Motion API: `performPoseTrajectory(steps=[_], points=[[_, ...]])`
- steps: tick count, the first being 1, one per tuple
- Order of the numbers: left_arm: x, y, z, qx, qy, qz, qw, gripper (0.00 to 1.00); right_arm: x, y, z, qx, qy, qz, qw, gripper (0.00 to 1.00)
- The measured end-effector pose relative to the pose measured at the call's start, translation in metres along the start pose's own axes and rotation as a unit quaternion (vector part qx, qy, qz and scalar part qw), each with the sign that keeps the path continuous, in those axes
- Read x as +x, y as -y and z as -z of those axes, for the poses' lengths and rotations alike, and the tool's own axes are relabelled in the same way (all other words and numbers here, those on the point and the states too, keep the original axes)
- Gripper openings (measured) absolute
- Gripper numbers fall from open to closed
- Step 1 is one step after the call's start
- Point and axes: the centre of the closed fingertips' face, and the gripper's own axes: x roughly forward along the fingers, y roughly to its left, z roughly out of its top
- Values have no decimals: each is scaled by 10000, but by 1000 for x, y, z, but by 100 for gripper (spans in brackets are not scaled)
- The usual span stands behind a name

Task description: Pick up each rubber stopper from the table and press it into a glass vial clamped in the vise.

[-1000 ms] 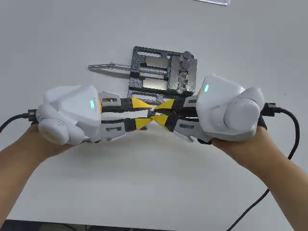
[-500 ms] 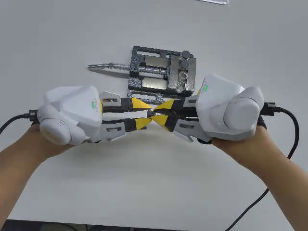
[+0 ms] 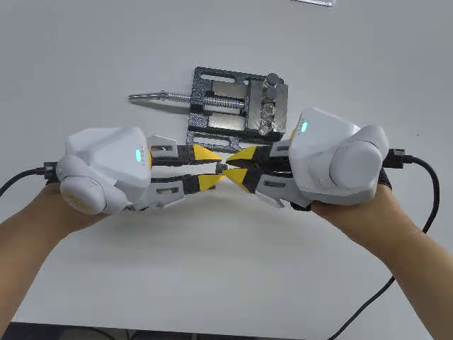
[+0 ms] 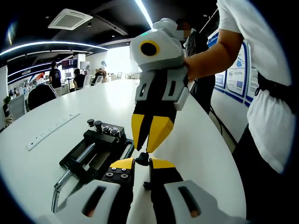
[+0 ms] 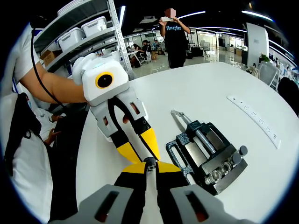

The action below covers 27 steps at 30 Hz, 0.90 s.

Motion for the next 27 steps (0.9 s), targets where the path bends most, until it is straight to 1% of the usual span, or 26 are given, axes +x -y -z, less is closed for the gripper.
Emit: performPoseTrajectory(steps=[6,11,14,19,21,22,27], points=[[-1,4,10,40,-142,4,9999,8,-1,-1,5,16,-52,8,10000,6],[-7,5,17,-3,-214,-33,9998,8,3,-6,12,29,-149,-32,9999,6],[-13,6,23,-46,-283,-67,9996,8,5,-9,13,47,-154,-61,9999,6],[-18,14,36,-124,-404,-70,9991,8,7,-11,18,53,-209,-80,9997,6],[-19,18,41,-122,-482,-59,9987,8,7,-12,20,57,-233,-85,9997,6],[-18,21,45,-103,-559,-52,9984,8,8,-12,21,59,-243,-85,9997,6],[-14,27,53,-119,-667,-39,9977,8,12,-20,26,83,-282,-142,9995,6]])
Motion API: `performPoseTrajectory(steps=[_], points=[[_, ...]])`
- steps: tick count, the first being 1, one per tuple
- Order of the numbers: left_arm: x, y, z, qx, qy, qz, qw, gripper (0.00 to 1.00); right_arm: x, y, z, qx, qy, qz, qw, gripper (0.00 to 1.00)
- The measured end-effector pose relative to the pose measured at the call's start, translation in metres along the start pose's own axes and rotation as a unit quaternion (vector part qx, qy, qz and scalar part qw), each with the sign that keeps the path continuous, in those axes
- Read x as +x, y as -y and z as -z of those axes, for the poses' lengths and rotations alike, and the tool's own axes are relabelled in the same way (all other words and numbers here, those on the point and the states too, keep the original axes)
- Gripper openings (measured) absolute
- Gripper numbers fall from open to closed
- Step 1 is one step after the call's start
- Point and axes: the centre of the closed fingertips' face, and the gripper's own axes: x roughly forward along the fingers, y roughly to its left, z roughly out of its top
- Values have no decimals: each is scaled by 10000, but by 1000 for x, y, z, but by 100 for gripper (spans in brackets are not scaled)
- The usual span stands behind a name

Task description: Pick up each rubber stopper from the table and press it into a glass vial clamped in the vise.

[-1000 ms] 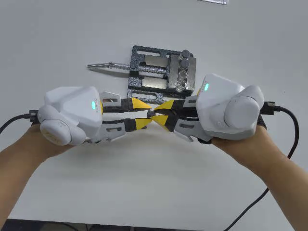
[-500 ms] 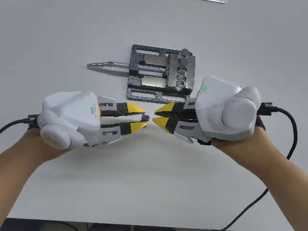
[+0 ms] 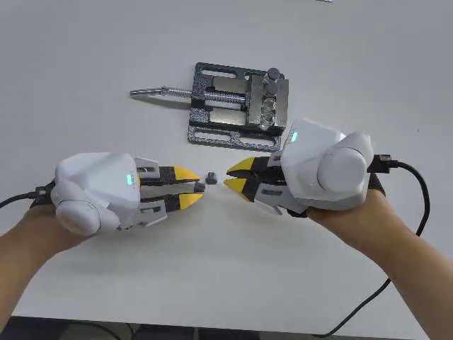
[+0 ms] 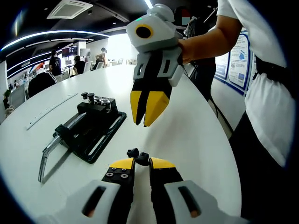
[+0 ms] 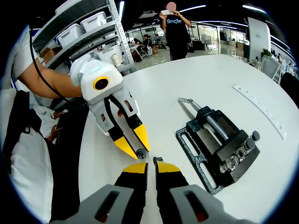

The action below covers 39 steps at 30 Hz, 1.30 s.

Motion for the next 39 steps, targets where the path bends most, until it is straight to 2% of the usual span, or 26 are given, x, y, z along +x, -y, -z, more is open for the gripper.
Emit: performPoseTrajectory(steps=[5,16,28,39], points=[[5,4,5,-25,-65,28,10000,8,6,-9,7,23,-66,-81,9999,6],[8,9,10,-47,-73,60,9999,8,9,-12,18,9,-169,-108,9998,6],[13,10,12,48,-133,63,9999,8,16,-15,19,9,-173,-138,9998,6],[17,4,13,26,-141,-52,9999,8,24,-12,21,-25,-264,-79,9996,5]])
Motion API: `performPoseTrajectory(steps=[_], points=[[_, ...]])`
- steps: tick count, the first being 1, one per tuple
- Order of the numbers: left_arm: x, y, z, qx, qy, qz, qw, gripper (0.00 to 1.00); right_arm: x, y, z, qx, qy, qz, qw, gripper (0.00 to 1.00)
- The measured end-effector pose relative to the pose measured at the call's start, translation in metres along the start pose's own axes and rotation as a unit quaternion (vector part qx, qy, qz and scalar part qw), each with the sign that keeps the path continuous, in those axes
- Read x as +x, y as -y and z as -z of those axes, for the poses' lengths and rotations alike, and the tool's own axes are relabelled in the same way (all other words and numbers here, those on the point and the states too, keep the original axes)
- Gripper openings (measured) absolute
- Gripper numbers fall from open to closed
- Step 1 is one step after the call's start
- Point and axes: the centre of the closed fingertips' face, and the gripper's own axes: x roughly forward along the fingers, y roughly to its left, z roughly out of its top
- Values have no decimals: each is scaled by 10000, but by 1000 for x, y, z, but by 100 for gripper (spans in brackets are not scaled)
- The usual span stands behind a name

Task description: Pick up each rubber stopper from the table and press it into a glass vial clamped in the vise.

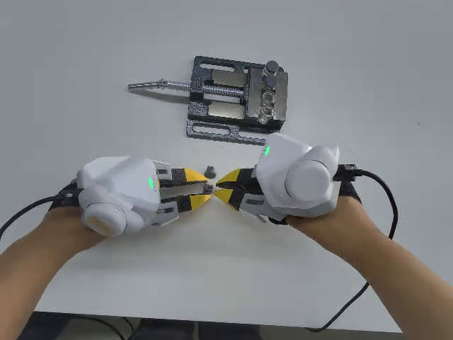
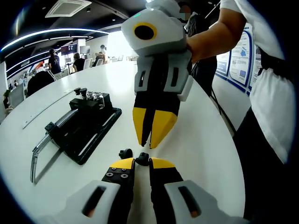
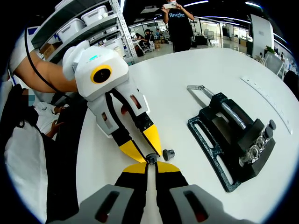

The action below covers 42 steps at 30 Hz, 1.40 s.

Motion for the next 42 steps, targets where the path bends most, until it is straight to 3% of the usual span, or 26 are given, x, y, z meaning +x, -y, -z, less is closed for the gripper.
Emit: performPoseTrajectory(steps=[8,24,29,34,42], points=[[3,0,0,0,-22,-15,10000,8,5,2,-1,-95,-54,66,9999,6],[5,1,2,-25,-20,-28,10000,9,8,5,14,-316,-350,141,9988,3],[7,2,3,-16,-39,-20,10000,9,7,6,14,-286,-340,157,9989,3],[9,1,3,-14,-46,-35,10000,9,2,6,4,-145,-150,159,9997,4],[9,2,0,20,-55,-46,10000,9,6,6,-1,-105,-157,147,9997,6]])
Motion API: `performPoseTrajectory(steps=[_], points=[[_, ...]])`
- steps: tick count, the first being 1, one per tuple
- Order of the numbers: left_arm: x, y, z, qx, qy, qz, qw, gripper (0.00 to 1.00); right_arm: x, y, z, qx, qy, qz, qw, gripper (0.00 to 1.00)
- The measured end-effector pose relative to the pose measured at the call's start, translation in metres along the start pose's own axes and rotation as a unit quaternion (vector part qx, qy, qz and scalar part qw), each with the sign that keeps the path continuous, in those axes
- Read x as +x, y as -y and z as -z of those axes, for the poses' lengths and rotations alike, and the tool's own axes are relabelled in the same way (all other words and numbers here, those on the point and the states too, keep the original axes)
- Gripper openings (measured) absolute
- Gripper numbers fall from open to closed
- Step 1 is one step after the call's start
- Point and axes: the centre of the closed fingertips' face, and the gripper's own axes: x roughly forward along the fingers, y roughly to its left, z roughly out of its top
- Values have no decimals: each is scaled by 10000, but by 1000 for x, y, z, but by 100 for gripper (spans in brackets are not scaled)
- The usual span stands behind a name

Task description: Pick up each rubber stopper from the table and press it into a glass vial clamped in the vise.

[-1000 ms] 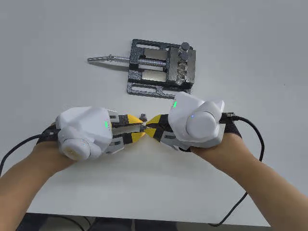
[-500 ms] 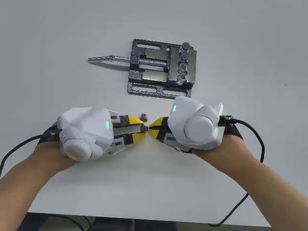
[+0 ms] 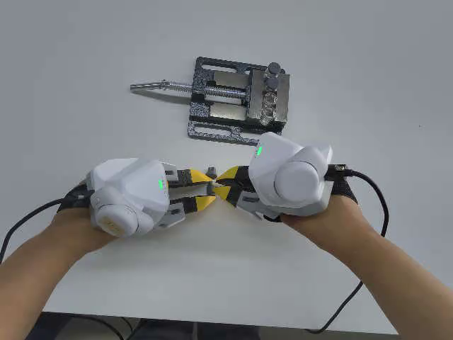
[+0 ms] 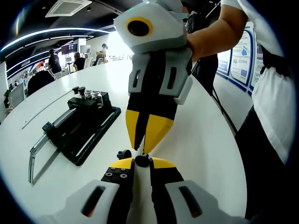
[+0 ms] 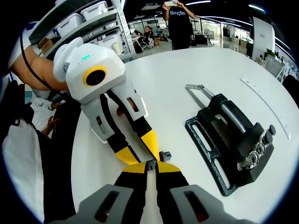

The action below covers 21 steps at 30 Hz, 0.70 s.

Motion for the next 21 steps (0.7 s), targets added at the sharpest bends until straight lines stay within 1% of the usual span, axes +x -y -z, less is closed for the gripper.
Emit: performPoseTrajectory(steps=[7,17,21], points=[[-1,0,-1,17,0,-13,10000,9,2,-1,1,110,-91,6,9999,7],[-1,0,1,84,-5,-24,10000,9,5,-1,-2,346,-84,-3,9994,8],[-1,1,2,96,-4,-25,10000,9,6,-2,-3,326,-104,6,9994,7]])
